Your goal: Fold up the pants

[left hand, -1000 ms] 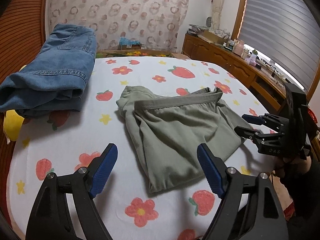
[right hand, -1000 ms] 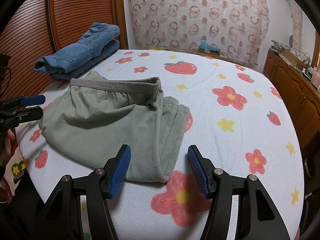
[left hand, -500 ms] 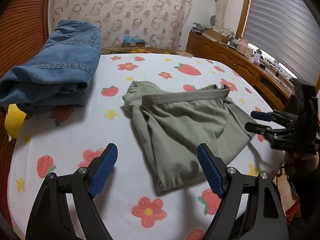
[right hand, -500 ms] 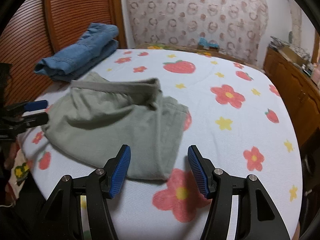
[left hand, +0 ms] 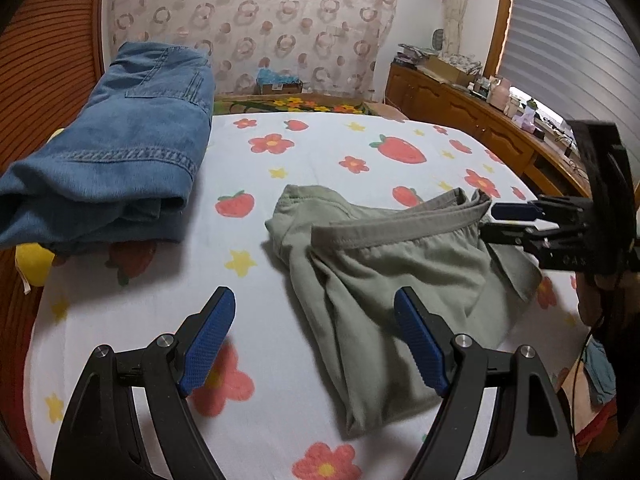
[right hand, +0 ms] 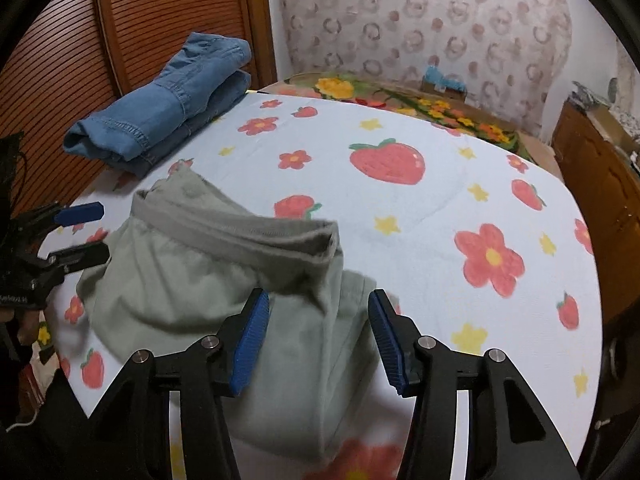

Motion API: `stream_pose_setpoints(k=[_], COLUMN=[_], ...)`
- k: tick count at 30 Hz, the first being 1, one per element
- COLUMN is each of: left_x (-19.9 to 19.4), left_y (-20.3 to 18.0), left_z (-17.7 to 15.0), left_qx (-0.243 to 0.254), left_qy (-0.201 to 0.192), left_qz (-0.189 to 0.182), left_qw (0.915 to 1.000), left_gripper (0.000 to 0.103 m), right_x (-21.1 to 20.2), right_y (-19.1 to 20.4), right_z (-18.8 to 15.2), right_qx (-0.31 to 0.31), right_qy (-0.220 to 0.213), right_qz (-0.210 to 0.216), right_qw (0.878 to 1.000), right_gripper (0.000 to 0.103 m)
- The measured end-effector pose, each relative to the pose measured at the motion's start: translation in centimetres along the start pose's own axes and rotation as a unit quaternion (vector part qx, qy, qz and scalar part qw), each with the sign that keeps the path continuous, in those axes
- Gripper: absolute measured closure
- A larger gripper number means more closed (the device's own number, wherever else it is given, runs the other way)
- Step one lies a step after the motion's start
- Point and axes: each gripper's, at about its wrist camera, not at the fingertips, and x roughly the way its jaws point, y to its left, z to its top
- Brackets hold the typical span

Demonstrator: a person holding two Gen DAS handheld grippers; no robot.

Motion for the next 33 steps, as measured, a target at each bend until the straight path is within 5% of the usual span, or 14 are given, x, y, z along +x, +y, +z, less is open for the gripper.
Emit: stream_pose_setpoints(k=[10, 13, 15, 20, 23, 31, 33], left_x=[1.6, 1.9, 2.0, 1.3, 0.6, 0.6, 0.7], left_y=[0.1, 0.3, 0.4, 0.7, 0.7, 0.3, 0.3], left_z=[0.7, 0.8, 0.9, 0.8, 0.9, 0.9, 0.8], left_qx=[0.003, 0.003, 0.001, -0.010, -0.014, -0.008, -0.008], left_qy=[0.015, 0.015, 0.015, 0.005, -0.006, -0.007, -0.004], left_qz=[0.008, 0.014, 0.015, 0.003, 0.003, -0.001, 0.001], left_qw=[0.9999, 0.9998, 0.9998, 0.9999, 0.9999, 0.9999, 1.0000], left_gripper=[0.021, 0.021, 0.021, 0.021, 0.021, 0.021, 0.021], right_x=[1.6, 2.0, 2.5, 2.8, 2.5, 3.4, 2.7], right_y=[-2.0, -2.0, -2.0, -3.0, -3.2, -2.7, -2.5], right_z=[2.1, 2.3, 2.4, 2.7, 2.7, 2.7, 2.8], right_qx=[0.020, 0.015, 0.016, 0.050, 0.059, 0.056, 0.053], right_qy=[-0.016, -0.014, -0.005, -0.016, -0.032, -0.009, -0.012], right_qz=[0.063, 0.075, 0.079, 0.078, 0.042, 0.014, 0.018], right_qw=[0.998, 0.997, 0.997, 0.996, 0.997, 0.998, 0.998], right_gripper=[0.053, 0.071, 0.094, 0.097, 0.097, 0.097, 0.088])
